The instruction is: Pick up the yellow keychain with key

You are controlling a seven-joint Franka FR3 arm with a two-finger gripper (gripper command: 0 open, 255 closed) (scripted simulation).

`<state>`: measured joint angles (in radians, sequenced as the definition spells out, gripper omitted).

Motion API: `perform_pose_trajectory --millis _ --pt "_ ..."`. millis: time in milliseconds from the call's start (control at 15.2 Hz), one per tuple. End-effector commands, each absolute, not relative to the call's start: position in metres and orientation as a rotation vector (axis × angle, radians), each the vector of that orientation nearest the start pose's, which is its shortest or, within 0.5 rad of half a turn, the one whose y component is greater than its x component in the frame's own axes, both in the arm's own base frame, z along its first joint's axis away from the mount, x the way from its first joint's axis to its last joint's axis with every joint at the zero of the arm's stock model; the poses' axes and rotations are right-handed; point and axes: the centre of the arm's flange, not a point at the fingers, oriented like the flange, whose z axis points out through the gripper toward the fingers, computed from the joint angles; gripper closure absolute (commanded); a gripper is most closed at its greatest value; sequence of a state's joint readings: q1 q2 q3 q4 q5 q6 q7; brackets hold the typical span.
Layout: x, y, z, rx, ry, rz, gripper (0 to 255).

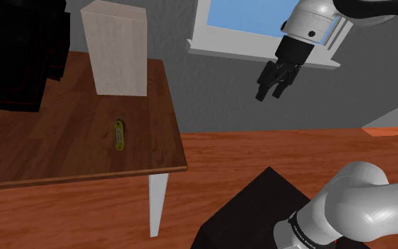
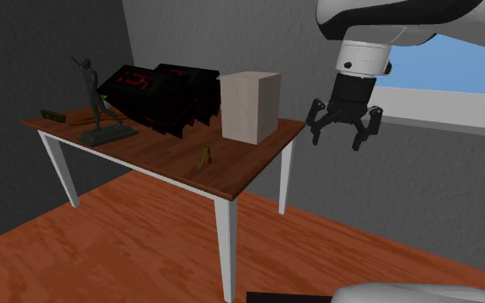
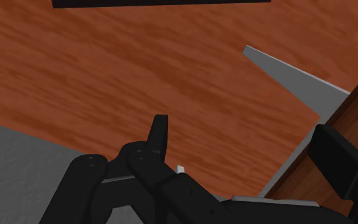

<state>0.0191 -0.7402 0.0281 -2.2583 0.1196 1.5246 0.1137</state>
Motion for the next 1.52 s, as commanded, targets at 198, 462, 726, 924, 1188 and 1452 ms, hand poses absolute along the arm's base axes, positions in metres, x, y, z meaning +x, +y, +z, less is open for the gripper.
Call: perform_pose_trajectory --millis 198,462,726,924,1188,1452 --pt "0.335 0.062 0.61 -3.034 0.081 -0.011 0" --pt "0.363 0.104 0.6 -3.026 0.051 -0.029 0" --pt "0.389 0.146 0.59 -3.018 0.021 -0.047 0" --pt "0.408 0.179 0.583 -3.012 -0.002 -0.06 0" --pt "0.434 0.222 0.574 -3.004 -0.031 -0.078 0" --pt "0.458 0.266 0.566 -2.995 -0.061 -0.095 0"
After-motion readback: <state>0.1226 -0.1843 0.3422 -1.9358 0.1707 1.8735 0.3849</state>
